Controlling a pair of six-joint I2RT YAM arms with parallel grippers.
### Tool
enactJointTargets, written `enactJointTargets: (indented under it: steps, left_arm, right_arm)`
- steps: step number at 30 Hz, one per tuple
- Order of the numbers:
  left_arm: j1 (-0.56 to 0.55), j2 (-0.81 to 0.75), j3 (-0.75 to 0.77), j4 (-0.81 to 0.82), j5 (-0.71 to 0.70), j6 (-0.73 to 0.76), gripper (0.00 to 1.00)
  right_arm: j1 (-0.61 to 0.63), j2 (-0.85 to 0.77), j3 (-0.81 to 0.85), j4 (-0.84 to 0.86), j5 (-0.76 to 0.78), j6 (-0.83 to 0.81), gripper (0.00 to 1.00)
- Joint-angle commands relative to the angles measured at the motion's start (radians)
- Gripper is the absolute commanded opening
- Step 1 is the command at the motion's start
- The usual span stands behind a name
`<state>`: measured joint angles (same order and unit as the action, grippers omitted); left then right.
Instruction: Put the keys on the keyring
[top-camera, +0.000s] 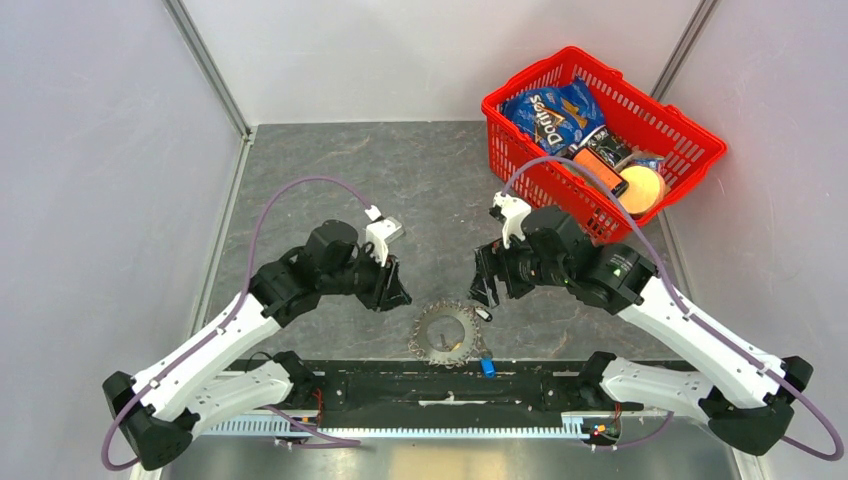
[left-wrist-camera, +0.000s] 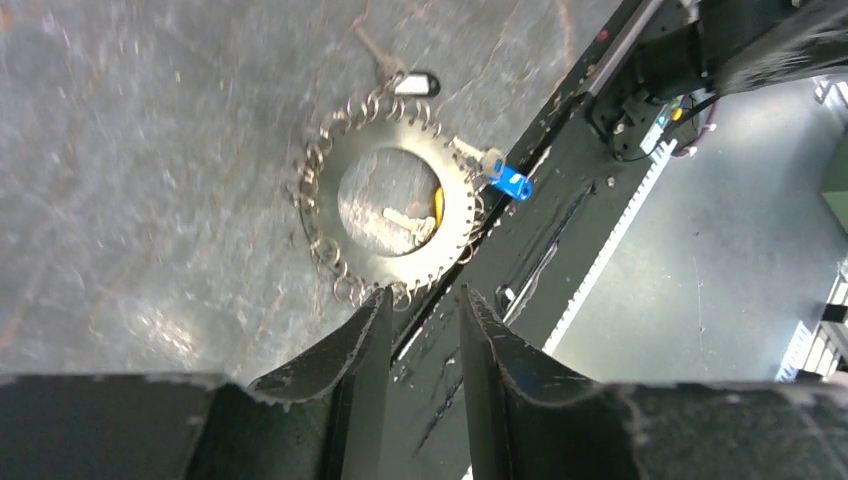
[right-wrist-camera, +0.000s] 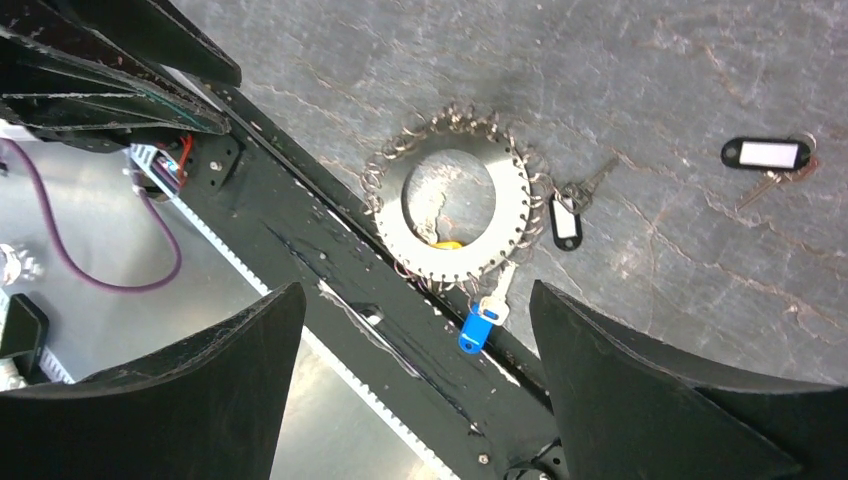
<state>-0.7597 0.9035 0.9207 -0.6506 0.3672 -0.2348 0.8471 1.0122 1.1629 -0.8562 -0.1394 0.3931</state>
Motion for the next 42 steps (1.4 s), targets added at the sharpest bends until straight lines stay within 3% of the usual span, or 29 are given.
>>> enactJointTargets:
  steps: [1,9,15,28,42]
  left_arm:
    - [-0.004,-0.004,-0.078,0.068,-0.029,-0.155,0.4]
    - [-0.026,0.006,-0.231,0.134,-0.027,-0.295,0.44]
    - [-0.027,-0.016,-0.289,0.184,-0.045,-0.346,0.46]
    - [-0.027,-0.054,-0.348,0.209,-0.042,-0.374,0.47]
    - [-0.028,-0.113,-0.353,0.212,-0.031,-0.379,0.47]
  right_arm:
    - [0.004,-0.037,-0.044,0.0,0.025,0.013,0.9]
    - [0.011,0.008,-0.153,0.041,-0.068,0.024,0.89]
    - [0.09,0.069,-0.235,0.132,-0.112,0.018,0.79]
    - [0.347,0.263,-0.251,0.244,0.113,-0.035,0.56]
    - [0.404,0.452,-0.188,0.246,0.212,-0.037,0.47]
